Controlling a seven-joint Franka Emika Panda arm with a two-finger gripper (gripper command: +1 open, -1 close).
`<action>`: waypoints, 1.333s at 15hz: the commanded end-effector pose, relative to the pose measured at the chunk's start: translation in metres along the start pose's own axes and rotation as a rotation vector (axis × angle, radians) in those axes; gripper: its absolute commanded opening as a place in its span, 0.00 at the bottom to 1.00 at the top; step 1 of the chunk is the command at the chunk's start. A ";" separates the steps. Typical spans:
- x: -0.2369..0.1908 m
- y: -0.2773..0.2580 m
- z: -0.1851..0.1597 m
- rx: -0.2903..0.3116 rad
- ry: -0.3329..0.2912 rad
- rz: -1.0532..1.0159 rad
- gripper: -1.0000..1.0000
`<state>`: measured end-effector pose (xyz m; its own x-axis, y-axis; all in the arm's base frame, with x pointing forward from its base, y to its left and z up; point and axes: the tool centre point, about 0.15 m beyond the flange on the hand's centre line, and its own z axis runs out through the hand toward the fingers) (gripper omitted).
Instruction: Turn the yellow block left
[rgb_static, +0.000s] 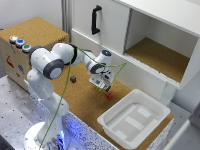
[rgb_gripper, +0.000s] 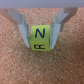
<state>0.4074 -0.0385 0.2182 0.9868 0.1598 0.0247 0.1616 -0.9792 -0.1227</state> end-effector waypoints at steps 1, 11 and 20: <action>-0.001 0.002 -0.002 -0.001 0.015 0.016 0.00; -0.004 0.005 -0.034 0.011 -0.015 -0.231 0.00; -0.022 -0.013 -0.019 -0.023 -0.092 -1.059 0.00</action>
<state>0.3838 -0.0451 0.2424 0.6460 0.7580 0.0899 0.7627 -0.6361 -0.1172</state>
